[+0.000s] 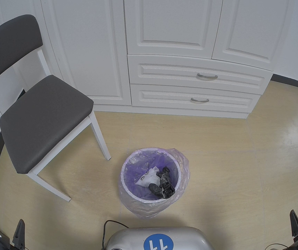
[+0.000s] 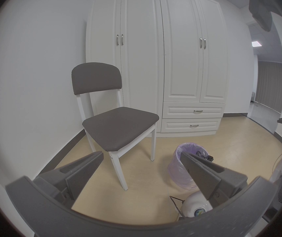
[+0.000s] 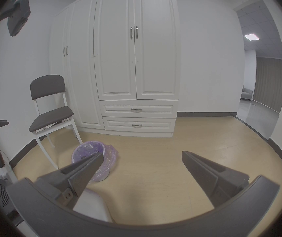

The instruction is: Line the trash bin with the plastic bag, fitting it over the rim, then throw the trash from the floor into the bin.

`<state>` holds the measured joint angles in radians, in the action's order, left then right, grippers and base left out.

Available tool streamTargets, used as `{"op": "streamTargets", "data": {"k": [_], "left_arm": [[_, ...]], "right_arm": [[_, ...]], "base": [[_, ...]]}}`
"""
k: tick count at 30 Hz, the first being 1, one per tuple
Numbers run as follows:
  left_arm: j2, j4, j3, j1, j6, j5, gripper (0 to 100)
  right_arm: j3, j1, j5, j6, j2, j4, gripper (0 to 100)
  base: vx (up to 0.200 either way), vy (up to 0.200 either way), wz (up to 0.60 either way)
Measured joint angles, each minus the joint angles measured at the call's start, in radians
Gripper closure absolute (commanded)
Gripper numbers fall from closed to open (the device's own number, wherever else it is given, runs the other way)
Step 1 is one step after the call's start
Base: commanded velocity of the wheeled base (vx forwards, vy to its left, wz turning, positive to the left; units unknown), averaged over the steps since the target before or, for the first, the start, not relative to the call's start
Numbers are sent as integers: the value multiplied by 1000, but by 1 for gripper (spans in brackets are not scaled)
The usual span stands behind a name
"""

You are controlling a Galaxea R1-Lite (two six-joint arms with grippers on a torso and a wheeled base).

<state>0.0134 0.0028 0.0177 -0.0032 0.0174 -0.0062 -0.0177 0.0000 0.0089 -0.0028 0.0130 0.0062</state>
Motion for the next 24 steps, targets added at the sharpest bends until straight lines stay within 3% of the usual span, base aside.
{"op": "streamTargets", "data": {"k": [24], "left_arm": [[1, 0, 0, 0, 0, 0, 0]], "right_arm": [[0, 0, 0, 0, 1, 0, 0]], "base": [[0, 0, 0]]}}
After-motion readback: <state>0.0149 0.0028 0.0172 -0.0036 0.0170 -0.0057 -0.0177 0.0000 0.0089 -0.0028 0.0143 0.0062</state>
